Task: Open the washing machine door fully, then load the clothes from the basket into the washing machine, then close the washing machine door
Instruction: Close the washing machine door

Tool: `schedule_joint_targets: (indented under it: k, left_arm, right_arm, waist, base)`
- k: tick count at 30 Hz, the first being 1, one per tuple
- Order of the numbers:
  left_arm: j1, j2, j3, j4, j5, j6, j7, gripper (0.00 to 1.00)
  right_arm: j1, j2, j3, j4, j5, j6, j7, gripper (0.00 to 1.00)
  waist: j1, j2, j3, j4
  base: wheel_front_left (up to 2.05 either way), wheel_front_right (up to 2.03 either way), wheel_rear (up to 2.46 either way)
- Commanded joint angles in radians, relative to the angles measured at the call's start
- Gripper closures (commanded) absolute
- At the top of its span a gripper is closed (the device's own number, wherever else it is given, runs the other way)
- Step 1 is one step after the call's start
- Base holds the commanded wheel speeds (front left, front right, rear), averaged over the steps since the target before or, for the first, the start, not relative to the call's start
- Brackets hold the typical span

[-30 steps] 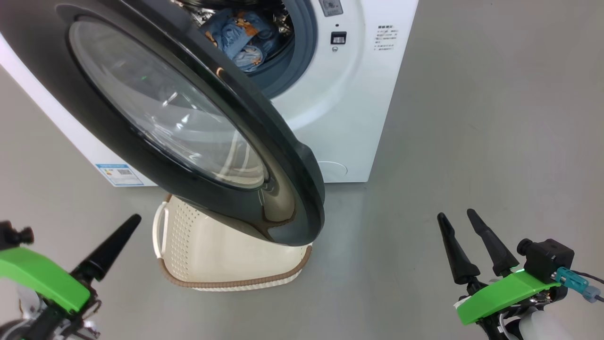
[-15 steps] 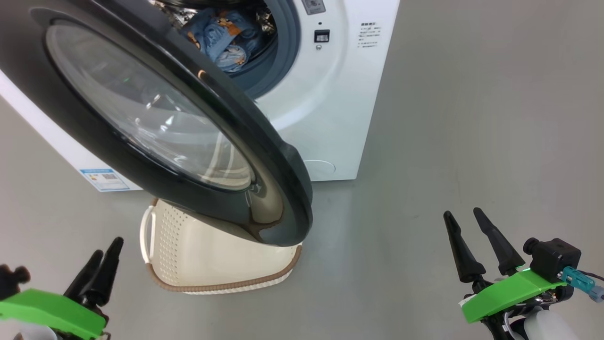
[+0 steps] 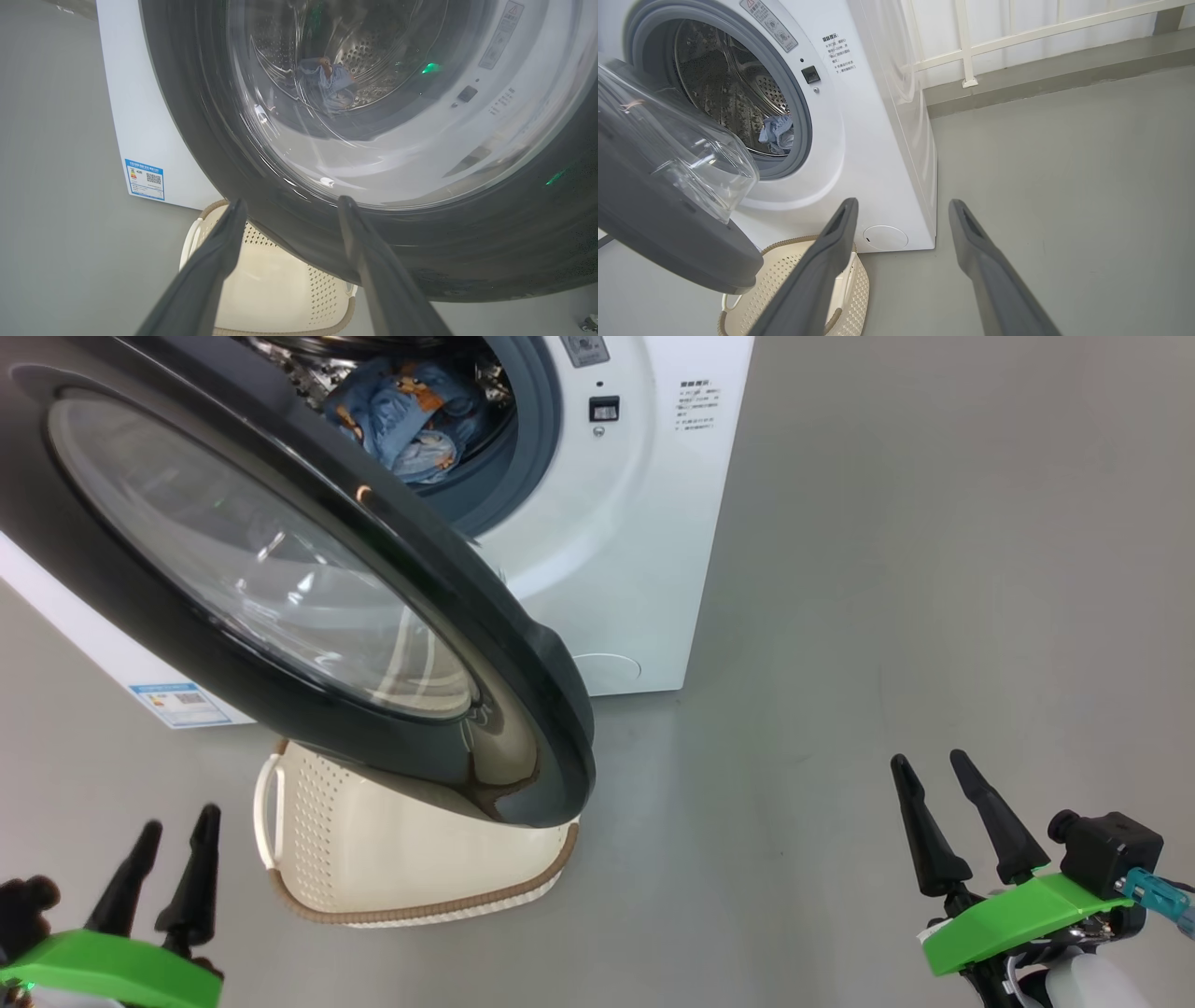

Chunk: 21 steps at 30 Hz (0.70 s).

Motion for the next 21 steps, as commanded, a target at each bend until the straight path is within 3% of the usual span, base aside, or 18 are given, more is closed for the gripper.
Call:
schedule_joint_targets:
  k: [1, 10, 21]
  left_arm:
    - [-0.029, 0.007, 0.074, -0.026, 0.054, -0.003, -0.01, 0.0]
    - [0.046, -0.133, 0.227, -0.111, 0.386, -0.003, -0.01, 0.0]
    - [0.106, -0.239, 0.305, -0.153, 0.578, -0.003, -0.01, 0.0]
  right_arm:
    - [0.008, -0.006, 0.014, -0.024, -0.003, 0.002, -0.012, 0.0]
    - [0.013, -0.004, 0.0, -0.024, -0.005, 0.002, -0.012, 0.0]
    - [0.025, 0.001, -0.005, -0.017, -0.01, 0.002, -0.012, 0.0]
  waist:
    - [0.0, 0.0, 0.0, -0.003]
    - [0.0, 0.0, -0.014, -0.016]
    - [0.0, 0.0, -0.023, -0.015]
  base:
    - [0.0, 0.0, 0.0]
    - [0.0, 0.0, 0.0]
    - [0.0, 0.0, 0.0]
